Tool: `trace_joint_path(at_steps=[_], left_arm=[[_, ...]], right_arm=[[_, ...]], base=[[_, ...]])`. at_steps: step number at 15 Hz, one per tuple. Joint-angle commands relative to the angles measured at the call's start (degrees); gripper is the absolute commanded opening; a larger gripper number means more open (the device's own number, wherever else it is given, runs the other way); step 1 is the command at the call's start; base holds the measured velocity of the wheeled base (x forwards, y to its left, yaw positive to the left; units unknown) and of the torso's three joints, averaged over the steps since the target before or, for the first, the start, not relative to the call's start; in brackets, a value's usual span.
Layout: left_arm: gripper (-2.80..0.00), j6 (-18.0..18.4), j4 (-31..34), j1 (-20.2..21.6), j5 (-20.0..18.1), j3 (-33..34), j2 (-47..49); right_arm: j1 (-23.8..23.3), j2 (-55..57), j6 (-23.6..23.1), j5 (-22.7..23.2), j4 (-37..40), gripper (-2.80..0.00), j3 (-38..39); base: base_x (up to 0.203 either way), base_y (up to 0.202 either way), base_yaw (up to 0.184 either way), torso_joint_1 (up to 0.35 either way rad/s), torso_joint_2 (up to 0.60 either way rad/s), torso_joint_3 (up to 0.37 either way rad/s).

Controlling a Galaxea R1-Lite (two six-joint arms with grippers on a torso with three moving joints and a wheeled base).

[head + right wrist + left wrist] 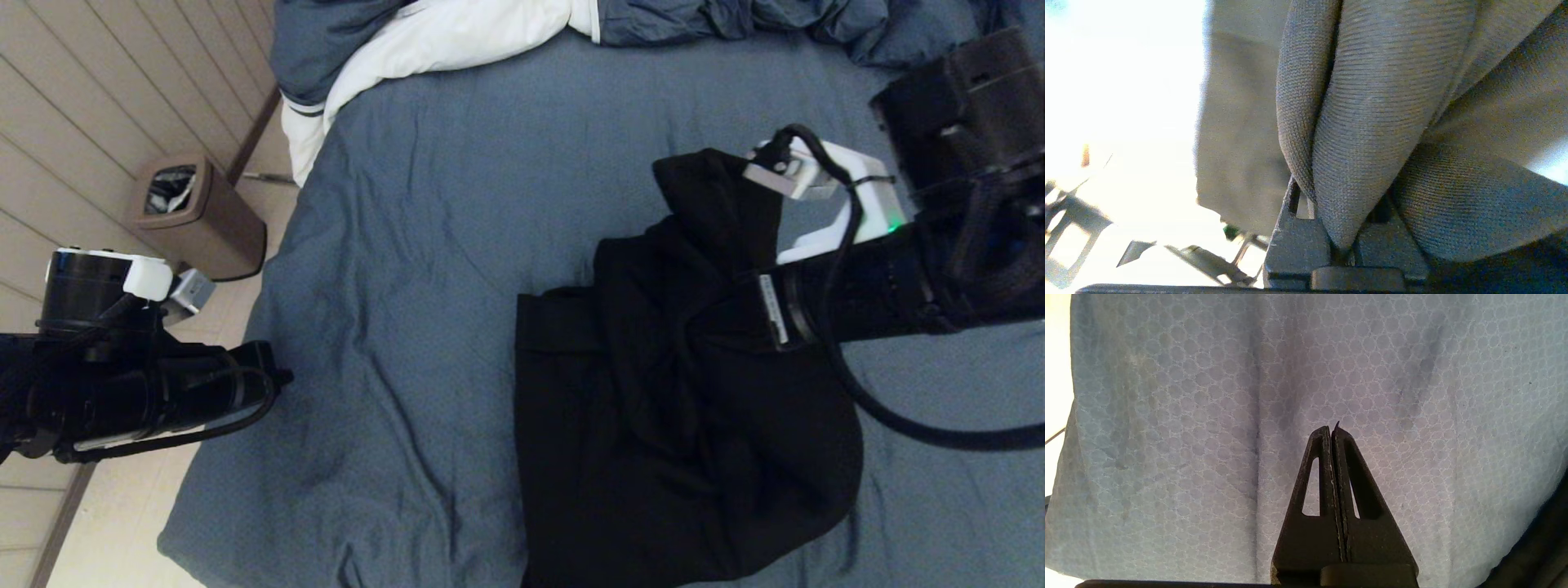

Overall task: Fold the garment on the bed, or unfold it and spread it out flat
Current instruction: Fold the black sweatshirt

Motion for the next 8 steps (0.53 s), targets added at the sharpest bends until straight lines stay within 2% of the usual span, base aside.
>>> trace_joint_path(at_steps=[1,4,8], left_arm=[[-2.8,-0.1,-0.1,-0.1,0.0,0.0,0.1],[-2.8,0.0,-0.3,-0.5,0.0,0.6,0.0],[-2.8,0.0,-0.7,-1.2,0.0,1.1,0.4]], right_arm=[[6.8,6.4,0.4,-0.7,0.1,-2.8,-2.8],[11.5,10.7,-0.1,-0.9,-0.1,-2.8,-3.4],[14.3,11.9,-4.0,0.8,-0.3,-2.8,-2.9]], base=[[0.0,0.0,0.0,0.0,0.0,0.0],[0.0,0.0,0.0,0.0,0.0,0.0],[0.0,0.0,0.0,0.0,0.0,0.0]])
